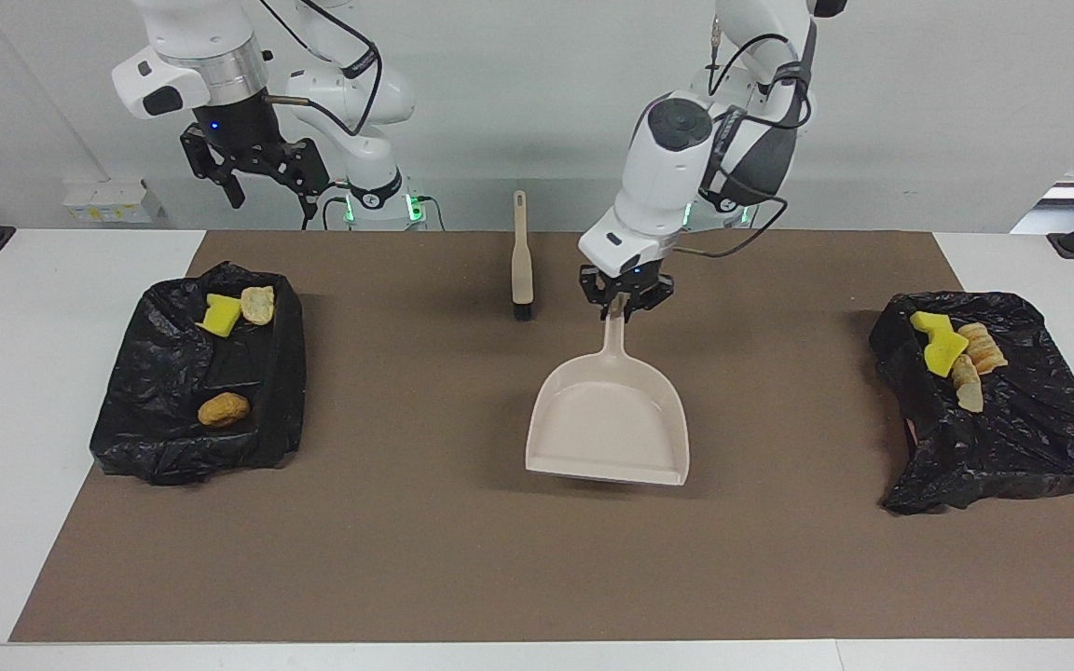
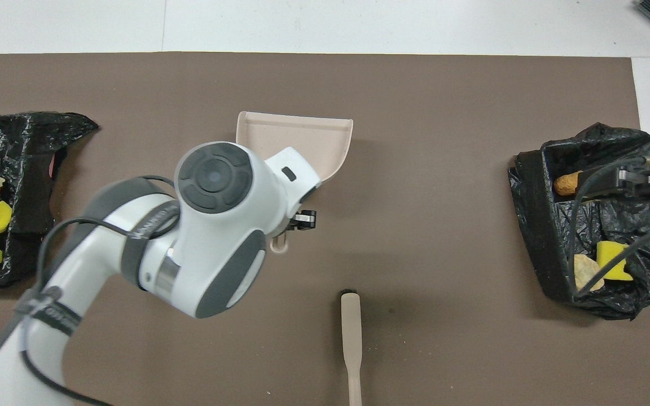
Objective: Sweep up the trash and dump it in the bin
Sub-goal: 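Set the dustpan down at table center and release with the left gripper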
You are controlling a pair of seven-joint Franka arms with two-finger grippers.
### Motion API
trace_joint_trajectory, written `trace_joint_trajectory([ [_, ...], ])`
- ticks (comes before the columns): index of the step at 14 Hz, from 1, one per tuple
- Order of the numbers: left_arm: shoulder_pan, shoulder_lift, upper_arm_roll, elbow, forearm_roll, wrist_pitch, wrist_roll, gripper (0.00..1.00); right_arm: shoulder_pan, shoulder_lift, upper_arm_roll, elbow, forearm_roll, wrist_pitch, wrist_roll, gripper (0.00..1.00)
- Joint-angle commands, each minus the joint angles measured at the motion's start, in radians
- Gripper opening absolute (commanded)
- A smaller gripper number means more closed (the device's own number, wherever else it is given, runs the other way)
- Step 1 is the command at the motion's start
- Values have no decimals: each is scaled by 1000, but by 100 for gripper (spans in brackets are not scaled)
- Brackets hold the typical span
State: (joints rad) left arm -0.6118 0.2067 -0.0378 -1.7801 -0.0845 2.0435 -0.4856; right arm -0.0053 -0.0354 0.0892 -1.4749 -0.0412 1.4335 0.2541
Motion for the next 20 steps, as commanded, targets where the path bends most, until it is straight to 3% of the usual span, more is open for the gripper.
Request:
trace_joint_trajectory([
  [1, -77, 65, 21, -15, -14, 136, -118, 0, -10, -18, -2, -24, 23, 18, -35, 100],
  [6, -154, 147, 22, -9, -1, 247, -315, 0, -10, -21, -2, -24, 23, 18, -36, 100],
  [7, -151, 160, 22, -9, -1, 262, -305, 13, -10, -21, 0, -25, 23, 18, -36, 100],
  [8, -135, 166, 21, -7, -1, 261, -298, 67, -10, -23, -2, -28, 23, 18, -35, 100],
  [9, -137, 166, 22, -4, -1, 256, -307, 100, -10, -23, -2, -27, 23, 18, -35, 100],
  [15, -25, 71, 35, 19, 0, 149, -213, 100, -12, -23, -2, -28, 23, 18, -33, 100],
  [20, 174, 54, 35, 122, -6, -26, 5, 100, -12, -24, -2, -30, 23, 18, -30, 100],
])
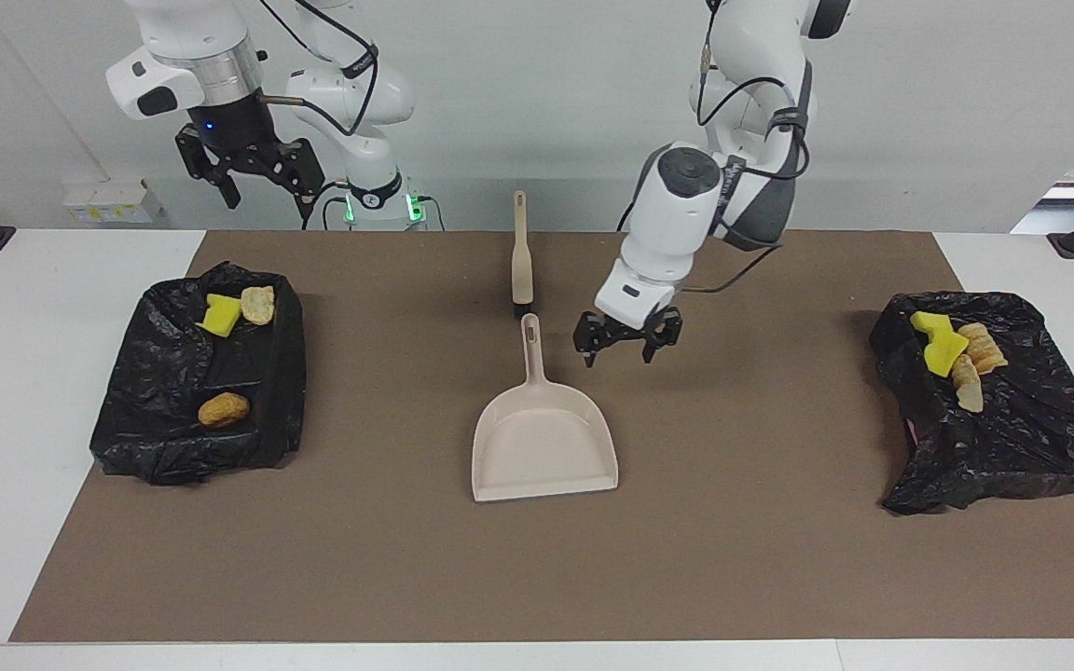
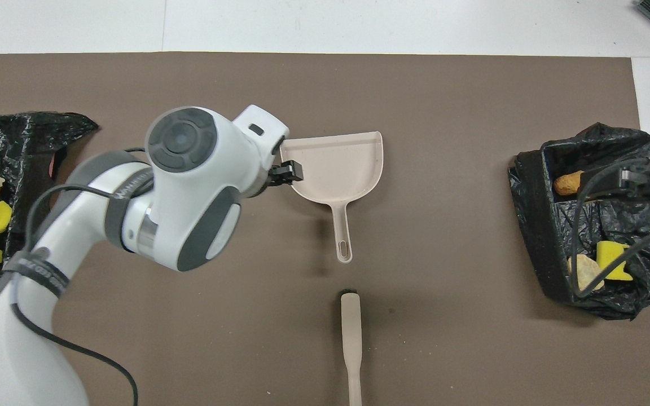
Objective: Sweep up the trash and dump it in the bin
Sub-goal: 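Set the dustpan down at table center and release with the left gripper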
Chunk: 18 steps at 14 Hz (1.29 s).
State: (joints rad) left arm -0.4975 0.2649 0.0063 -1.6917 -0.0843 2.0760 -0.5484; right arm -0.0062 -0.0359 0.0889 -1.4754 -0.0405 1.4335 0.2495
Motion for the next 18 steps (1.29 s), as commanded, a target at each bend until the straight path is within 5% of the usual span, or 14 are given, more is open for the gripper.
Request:
trace_joint_trajectory([
  [1, 95, -19, -8, 32, -8, -65, 112, 100, -11, -24, -1, -28, 22, 16, -27, 100],
  [13, 425, -147, 40, 52, 0, -227, 674, 100, -9, -32, -1, -43, 24, 16, -22, 100],
  [18, 435, -190, 38, 50, 14, -309, 614, 100, -11, -32, -5, -45, 24, 16, -24, 100],
])
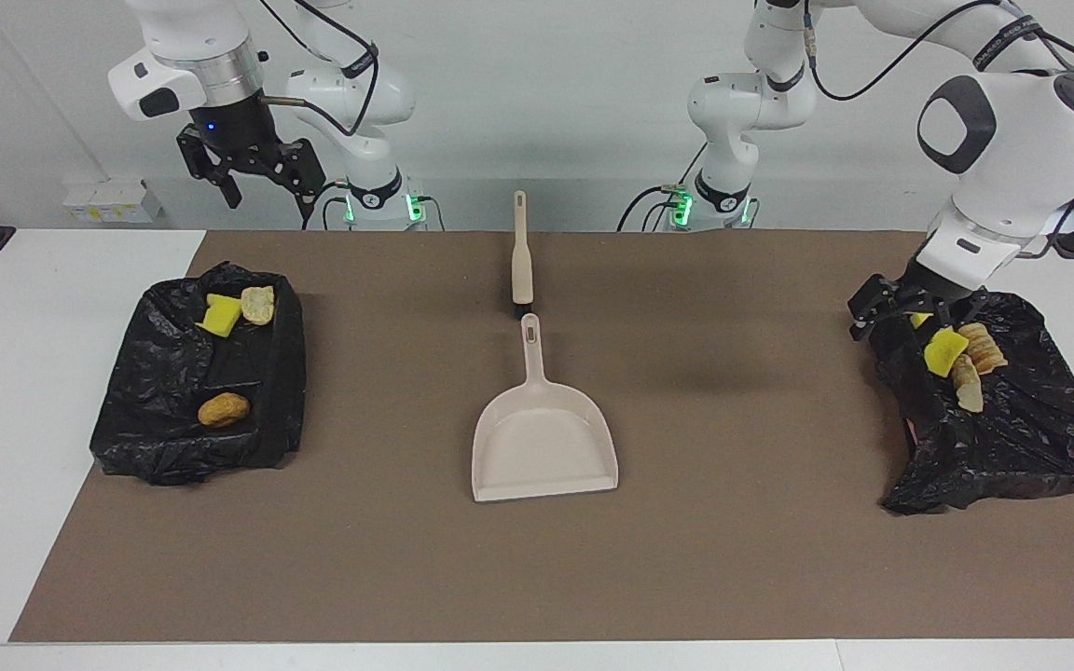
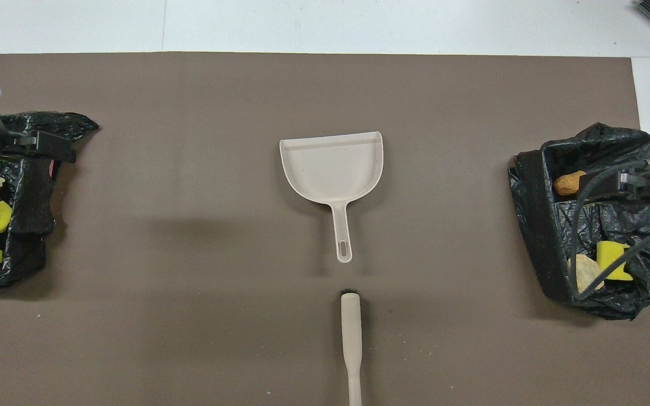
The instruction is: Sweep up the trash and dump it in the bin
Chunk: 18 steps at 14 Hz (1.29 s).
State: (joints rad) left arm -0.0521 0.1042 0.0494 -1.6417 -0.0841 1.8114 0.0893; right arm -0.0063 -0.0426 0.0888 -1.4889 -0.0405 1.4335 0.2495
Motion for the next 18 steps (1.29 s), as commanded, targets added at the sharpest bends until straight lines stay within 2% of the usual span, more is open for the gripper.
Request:
trace_joint_trajectory([
  [1, -14, -49, -14, 0, 58, -70, -20, 100, -11, -25, -4, -30, 24, 18, -24, 100],
  [4, -14, -109, -19, 0, 78, -145, 25, 100, -11, -25, -4, -31, 24, 18, -26, 100],
  [8, -3, -161, -16, -32, 78, -173, 41, 100, -11, -25, -4, -31, 24, 18, -27, 100],
  [11, -3, -164, -16, -41, 76, -176, 29, 100, -11, -25, -4, -31, 24, 18, -26, 100],
  [14, -3, -163, -16, 14, 70, -250, 29, 100, -11, -25, -4, -31, 24, 18, -27, 100],
  [18, 0, -161, -16, 19, 67, -267, 26, 100, -11, -25, -4, -31, 24, 18, -27, 100],
])
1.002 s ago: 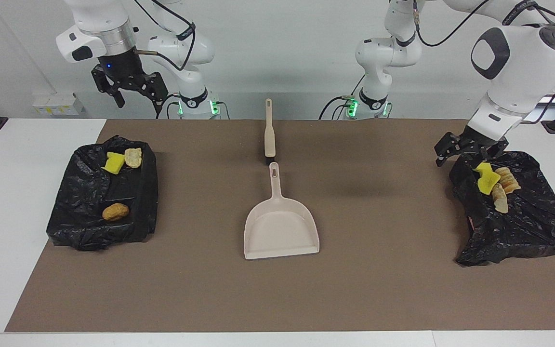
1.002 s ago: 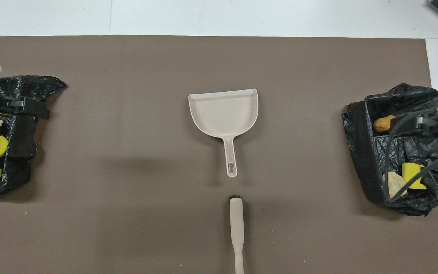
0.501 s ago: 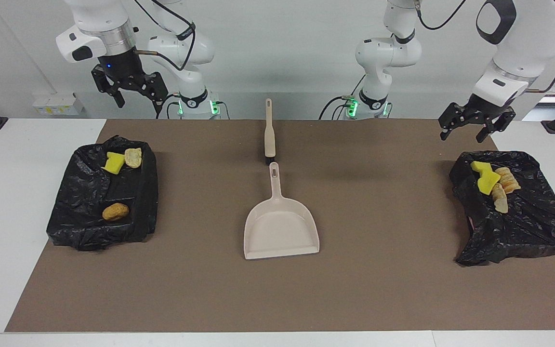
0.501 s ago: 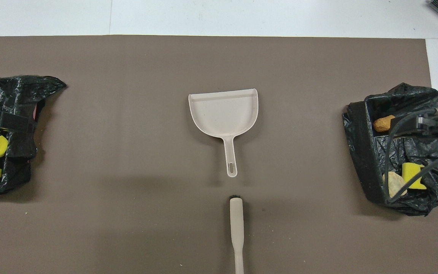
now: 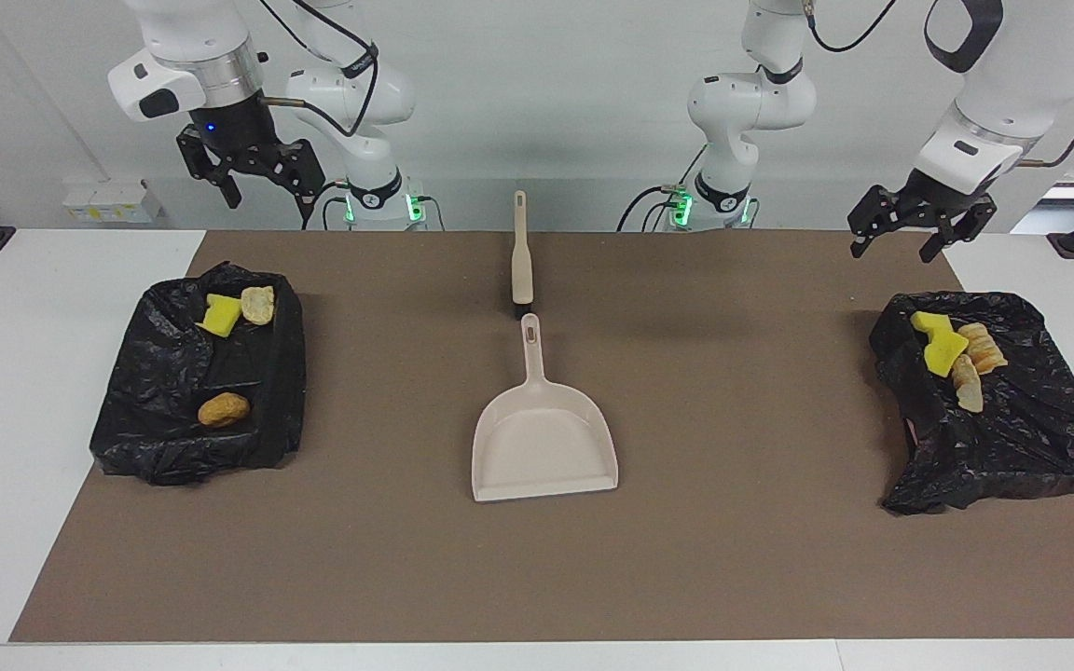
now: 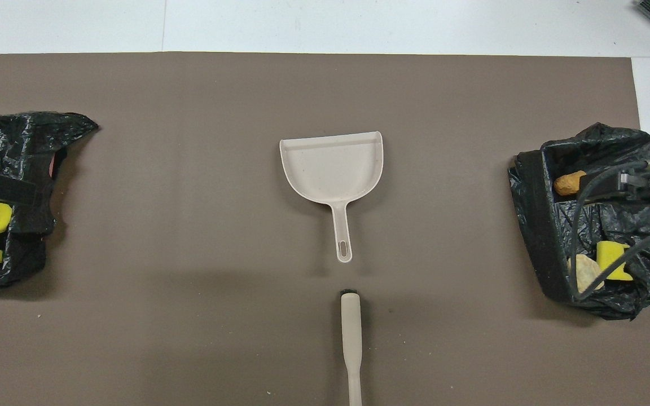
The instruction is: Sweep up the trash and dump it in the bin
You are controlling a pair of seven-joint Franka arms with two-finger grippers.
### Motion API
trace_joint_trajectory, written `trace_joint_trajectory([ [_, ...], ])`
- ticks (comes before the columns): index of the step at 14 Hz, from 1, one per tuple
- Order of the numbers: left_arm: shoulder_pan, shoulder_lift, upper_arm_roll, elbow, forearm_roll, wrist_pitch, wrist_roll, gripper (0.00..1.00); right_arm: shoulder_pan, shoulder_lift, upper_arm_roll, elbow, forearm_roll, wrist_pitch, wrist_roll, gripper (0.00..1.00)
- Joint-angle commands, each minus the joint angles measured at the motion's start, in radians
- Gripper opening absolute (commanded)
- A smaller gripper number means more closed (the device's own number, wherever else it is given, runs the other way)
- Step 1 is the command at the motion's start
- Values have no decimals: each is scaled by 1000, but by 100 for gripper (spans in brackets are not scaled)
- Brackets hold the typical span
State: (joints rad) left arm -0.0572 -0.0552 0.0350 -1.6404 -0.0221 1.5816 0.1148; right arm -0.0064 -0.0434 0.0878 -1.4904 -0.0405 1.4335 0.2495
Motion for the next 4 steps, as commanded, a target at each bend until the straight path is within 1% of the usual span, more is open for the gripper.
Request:
trace_joint_trajectory([
  [1, 5, 5, 3, 30, 2, -55, 0, 100, -10, -24, -3, -30, 24, 18, -27, 100],
  [4, 2, 8, 5, 47, 2, -80, 2, 100, -10, -24, -3, -30, 24, 18, -29, 100],
])
